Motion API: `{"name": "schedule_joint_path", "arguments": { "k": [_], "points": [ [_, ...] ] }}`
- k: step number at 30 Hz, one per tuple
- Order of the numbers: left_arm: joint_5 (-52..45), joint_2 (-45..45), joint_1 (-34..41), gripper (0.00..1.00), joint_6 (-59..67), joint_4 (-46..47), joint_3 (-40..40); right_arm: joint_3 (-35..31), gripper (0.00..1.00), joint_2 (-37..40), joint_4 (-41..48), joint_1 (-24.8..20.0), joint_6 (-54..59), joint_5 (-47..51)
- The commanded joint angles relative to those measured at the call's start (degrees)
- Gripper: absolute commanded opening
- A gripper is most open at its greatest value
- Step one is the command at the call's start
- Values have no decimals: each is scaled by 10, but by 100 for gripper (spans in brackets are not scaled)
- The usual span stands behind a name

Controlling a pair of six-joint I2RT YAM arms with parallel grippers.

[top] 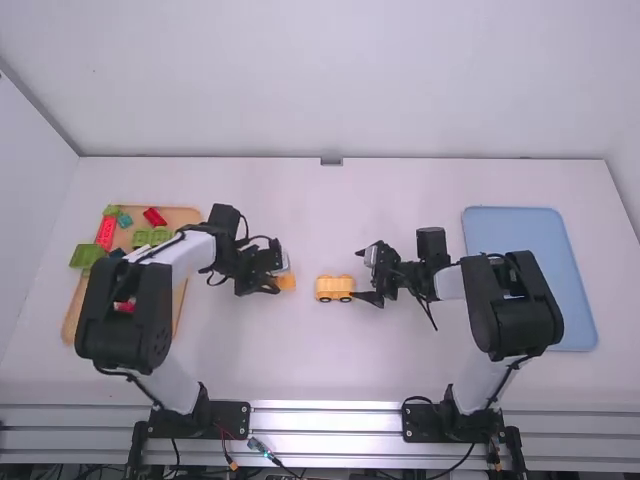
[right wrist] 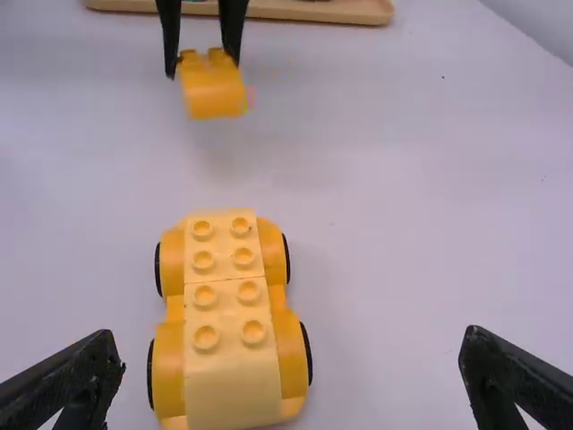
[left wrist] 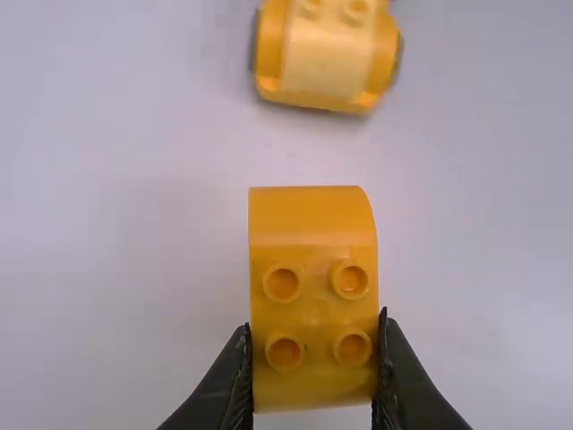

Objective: Assemble lego blocks to make yellow taxi

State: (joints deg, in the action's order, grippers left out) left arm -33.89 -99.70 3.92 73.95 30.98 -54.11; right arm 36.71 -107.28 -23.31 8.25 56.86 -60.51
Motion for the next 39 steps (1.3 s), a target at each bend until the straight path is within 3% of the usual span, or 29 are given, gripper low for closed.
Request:
{"name": "schedule_joint_path", "arguments": {
  "k": [1, 18, 21, 26, 28, 39],
  "points": [
    [-12, -14, 6, 2, 66, 4, -6, -3, 99, 11, 1, 0, -12, -10],
    [20, -69, 6, 14, 19, -44, -6, -3, 99, 11, 9, 0, -14, -10],
    [20, -69, 6, 21, 19, -44, -6, -3, 99, 11, 8, 1, -14, -10],
    [18, -69, 6, 48, 19, -31, -6, -3, 99, 11, 8, 0, -14, -10],
    [18, -69, 6, 99, 19, -30, -5, -3, 99, 11, 8, 0, -14, -11],
    [24, -69, -3, 99, 28, -42, 1, -2, 99, 11, -2, 0, -16, -12]
  ]
}}
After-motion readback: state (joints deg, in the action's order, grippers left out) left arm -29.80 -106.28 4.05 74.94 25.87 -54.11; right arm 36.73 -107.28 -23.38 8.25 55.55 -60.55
